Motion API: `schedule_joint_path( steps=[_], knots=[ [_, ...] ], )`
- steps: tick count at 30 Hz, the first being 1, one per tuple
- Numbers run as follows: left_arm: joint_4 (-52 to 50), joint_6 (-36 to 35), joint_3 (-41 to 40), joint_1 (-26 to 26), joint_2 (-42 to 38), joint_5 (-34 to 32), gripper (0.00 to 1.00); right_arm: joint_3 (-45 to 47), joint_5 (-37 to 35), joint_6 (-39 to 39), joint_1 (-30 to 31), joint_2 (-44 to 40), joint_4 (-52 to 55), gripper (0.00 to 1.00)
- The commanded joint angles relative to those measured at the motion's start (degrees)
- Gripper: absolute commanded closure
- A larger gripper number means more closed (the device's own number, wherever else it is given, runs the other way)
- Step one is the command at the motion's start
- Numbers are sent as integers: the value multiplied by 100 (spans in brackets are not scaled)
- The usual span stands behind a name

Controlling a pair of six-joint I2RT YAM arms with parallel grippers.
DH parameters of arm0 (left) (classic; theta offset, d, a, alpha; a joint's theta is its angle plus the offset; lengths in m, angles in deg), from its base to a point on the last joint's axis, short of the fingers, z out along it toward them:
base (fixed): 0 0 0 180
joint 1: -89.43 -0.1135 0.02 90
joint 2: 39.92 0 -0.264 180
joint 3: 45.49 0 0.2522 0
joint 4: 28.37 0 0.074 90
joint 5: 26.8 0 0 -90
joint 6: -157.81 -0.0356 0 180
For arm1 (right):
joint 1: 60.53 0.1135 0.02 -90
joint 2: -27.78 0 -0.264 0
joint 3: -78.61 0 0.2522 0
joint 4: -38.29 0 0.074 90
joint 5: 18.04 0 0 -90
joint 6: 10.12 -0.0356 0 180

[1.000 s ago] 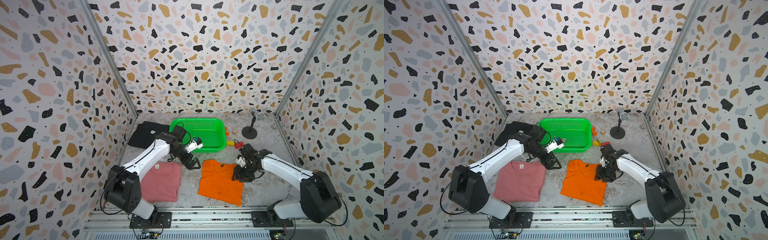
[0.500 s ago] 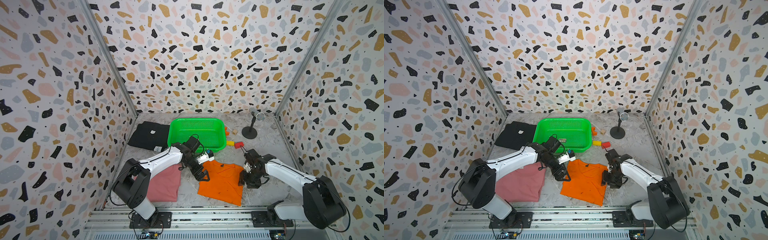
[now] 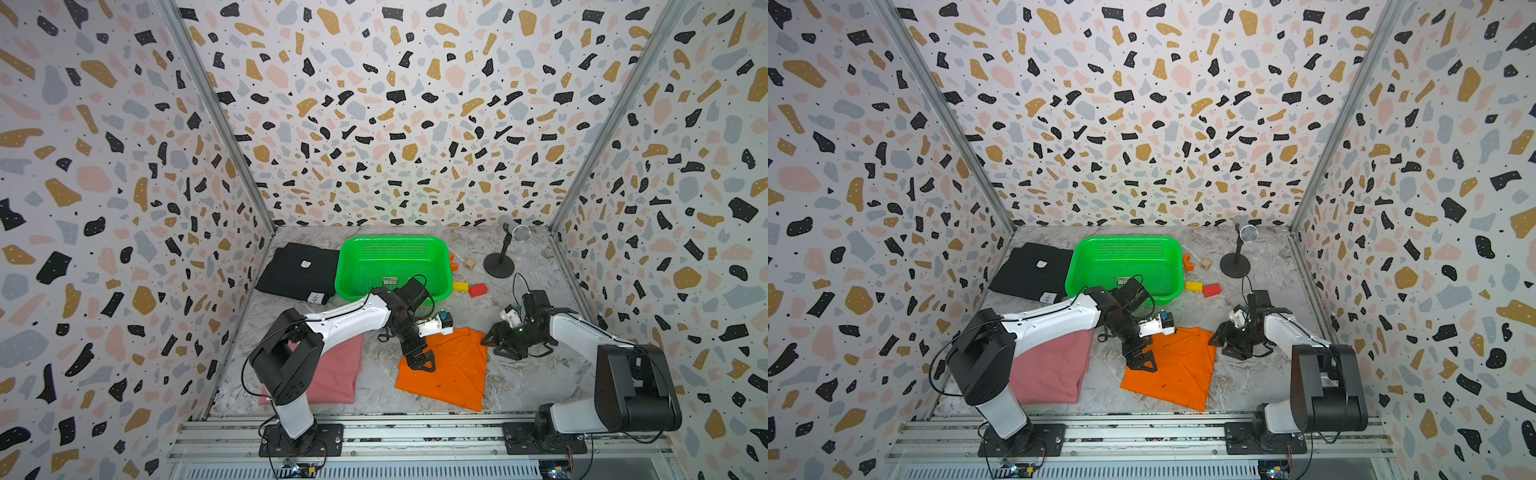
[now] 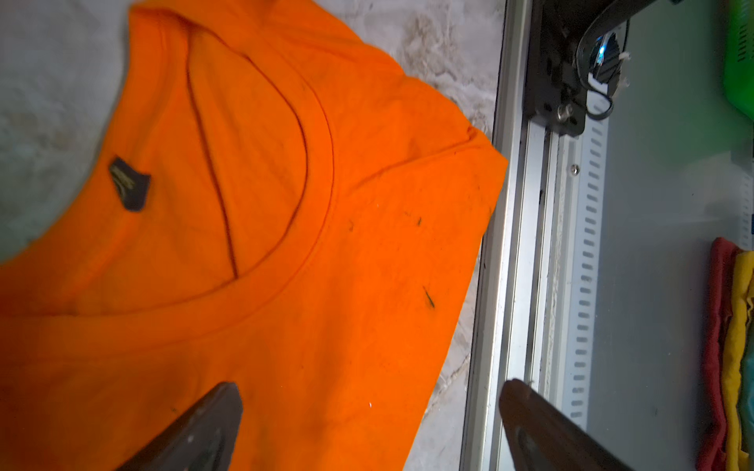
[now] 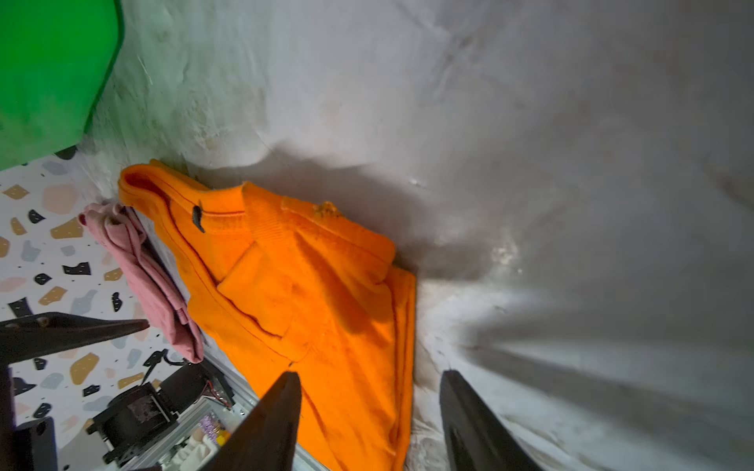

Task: Put the folded t-shirts into the basket
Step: Pick up the T-shirt from the center of the board.

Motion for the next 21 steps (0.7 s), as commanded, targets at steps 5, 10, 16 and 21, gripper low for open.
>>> schedule_joint_path(
  steps=[5, 10, 16, 21],
  knots=[
    [-315, -93, 695, 133, 608, 334, 0, 214, 253, 294, -397, 229, -502, 46],
    [-198, 62, 848, 215, 932, 321, 0, 335, 329, 66, -444, 560, -1164, 47],
    [-238, 36, 1019, 220, 1023, 351, 0, 537, 620, -131, -446, 679, -1768, 56],
    [-493, -550, 1774, 219, 1204, 348, 0, 654, 957, -288, -443, 751, -2323, 68]
  ],
)
